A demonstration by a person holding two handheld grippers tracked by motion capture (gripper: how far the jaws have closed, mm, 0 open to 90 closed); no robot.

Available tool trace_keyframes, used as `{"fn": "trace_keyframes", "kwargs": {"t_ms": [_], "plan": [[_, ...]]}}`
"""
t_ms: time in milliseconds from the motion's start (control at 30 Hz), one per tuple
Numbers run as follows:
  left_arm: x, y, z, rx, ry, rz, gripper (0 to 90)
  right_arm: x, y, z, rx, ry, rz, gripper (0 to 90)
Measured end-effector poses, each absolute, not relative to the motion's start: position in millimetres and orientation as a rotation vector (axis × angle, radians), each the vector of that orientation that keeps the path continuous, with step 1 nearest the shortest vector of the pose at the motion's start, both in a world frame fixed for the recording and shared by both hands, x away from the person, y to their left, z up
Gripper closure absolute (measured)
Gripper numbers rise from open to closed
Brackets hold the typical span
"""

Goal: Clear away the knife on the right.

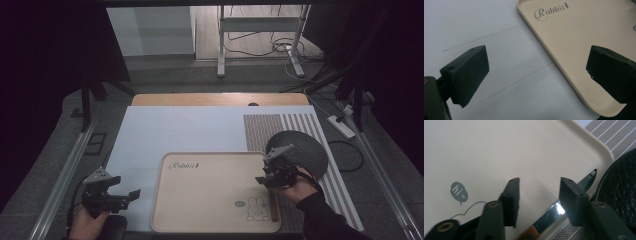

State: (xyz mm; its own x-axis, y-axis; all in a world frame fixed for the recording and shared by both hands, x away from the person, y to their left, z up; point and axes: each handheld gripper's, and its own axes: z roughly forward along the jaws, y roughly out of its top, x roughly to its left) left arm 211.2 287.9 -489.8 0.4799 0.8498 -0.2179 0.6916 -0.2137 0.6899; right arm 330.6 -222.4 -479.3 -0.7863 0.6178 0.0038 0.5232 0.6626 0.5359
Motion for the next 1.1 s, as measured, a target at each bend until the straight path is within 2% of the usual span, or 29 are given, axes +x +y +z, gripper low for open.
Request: {"fn": "trace_keyframes", "kwargs": {"t_ms": [33,67,100,233,333,400,467,533,667,1100], "plan": [[211.2,287.9,-489.8,1.971,1.275,0.266,4.7,330.9,-223.0,-478.9,0.940,2.691,0.794,45.3],[211.2,288.0,-489.8,1.971,1.275,0.266,4.7,331.3,-223.6,-478.3,0.949,2.677,0.803,36.2],[211.2,288.0,-489.8,1.971,1.275,0.266,4.7,331.3,-223.6,-478.3,0.949,2.677,0.803,36.2],[211.1,288.0,-489.8,1.971,1.275,0.266,4.7,330.9,-226.2,-478.8,0.961,2.668,0.778,20.2],[211.1,288.1,-489.9,1.968,1.275,0.266,4.6,331.4,-229.2,-478.7,0.979,2.675,0.785,17.8],[211.1,288.4,-489.9,1.966,1.276,0.265,4.7,331.5,-235.2,-478.6,0.996,2.661,0.790,10.5],[211.2,288.2,-489.9,1.968,1.275,0.265,4.7,331.1,-240.2,-478.2,1.014,2.637,0.802,9.6],[211.3,288.2,-490.0,1.968,1.275,0.265,4.6,330.9,-242.6,-477.9,1.032,2.623,0.812,3.2],[211.3,288.4,-490.1,1.966,1.278,0.264,4.6,327.8,-253.2,-476.8,1.039,2.577,0.831,0.0],[211.5,288.2,-490.1,1.968,1.281,0.263,4.6,313.5,-276.7,-473.9,1.113,2.470,0.856,0.0]]}}
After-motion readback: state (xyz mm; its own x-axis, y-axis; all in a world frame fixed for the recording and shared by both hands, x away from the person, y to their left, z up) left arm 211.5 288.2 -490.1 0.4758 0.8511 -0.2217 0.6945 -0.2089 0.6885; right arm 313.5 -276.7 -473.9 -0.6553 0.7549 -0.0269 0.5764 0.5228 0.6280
